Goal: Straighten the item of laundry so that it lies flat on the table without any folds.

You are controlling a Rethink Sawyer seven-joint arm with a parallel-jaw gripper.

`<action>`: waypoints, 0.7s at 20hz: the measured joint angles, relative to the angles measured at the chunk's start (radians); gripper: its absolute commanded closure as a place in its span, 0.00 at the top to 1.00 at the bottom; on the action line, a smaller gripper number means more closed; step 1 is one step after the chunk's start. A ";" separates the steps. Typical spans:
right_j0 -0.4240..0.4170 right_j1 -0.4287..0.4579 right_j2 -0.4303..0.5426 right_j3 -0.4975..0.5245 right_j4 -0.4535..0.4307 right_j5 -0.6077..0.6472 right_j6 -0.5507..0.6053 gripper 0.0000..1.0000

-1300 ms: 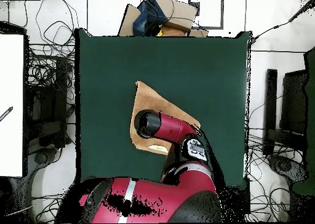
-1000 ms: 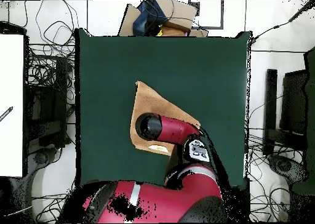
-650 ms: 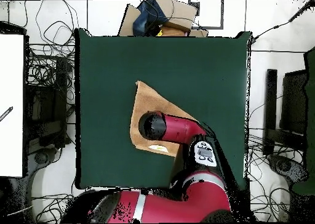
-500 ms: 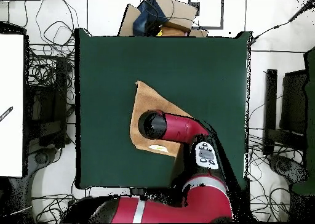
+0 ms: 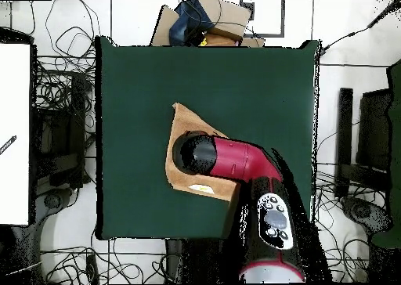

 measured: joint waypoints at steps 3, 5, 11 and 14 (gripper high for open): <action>-0.016 -0.044 0.004 0.026 -0.001 0.000 0.000 0.00; -0.033 -0.060 0.010 0.041 -0.001 -0.001 0.000 0.00; -0.073 -0.062 0.018 0.077 -0.006 -0.040 0.000 0.00; -0.078 -0.047 0.018 0.099 -0.014 -0.074 0.000 0.00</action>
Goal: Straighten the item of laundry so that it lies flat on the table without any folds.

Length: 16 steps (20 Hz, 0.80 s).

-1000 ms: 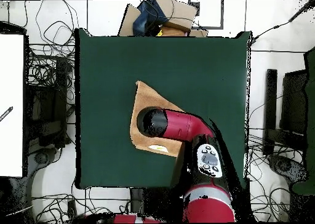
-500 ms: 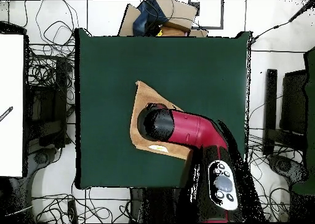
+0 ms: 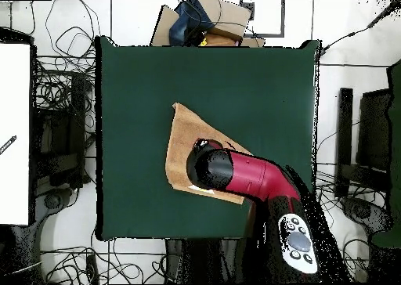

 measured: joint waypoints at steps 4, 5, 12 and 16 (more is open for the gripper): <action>0.000 0.022 0.000 0.011 -0.002 -0.020 0.000 0.00; 0.000 0.034 0.000 0.019 -0.002 -0.032 0.000 0.00; 0.000 0.075 0.000 0.039 -0.018 -0.071 0.000 0.00; -0.003 0.096 0.001 0.053 -0.034 -0.101 0.000 0.00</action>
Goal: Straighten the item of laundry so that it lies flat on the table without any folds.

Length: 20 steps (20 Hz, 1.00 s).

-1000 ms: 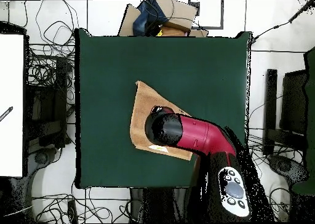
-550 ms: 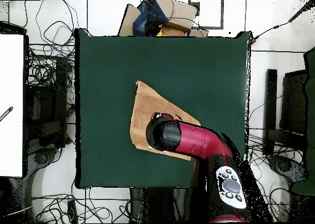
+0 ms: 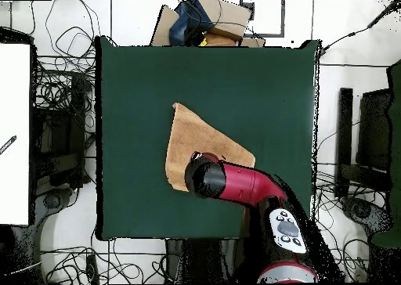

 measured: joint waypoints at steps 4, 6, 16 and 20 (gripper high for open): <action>-0.013 0.017 0.000 0.006 -0.003 -0.009 0.000 0.00; -0.020 0.024 0.000 0.006 -0.003 -0.009 0.000 0.00; -0.029 0.035 0.001 0.006 -0.003 -0.009 0.000 0.00; -0.029 0.065 0.001 0.001 -0.003 -0.017 0.000 0.00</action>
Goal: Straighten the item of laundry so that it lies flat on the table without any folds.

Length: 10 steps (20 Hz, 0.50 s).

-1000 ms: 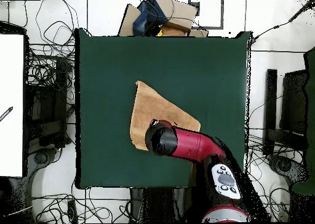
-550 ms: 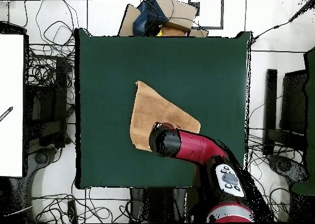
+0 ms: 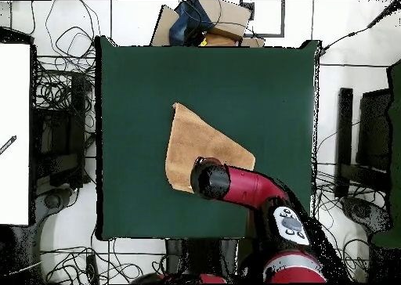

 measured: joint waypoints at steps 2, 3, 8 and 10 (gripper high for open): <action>0.002 0.018 0.000 0.000 0.000 -0.009 0.000 0.00; 0.003 0.026 0.000 0.000 0.000 -0.013 0.000 0.00; 0.017 0.054 0.000 0.000 0.000 -0.023 0.000 0.00; 0.023 0.059 0.000 0.000 0.000 -0.026 0.000 0.00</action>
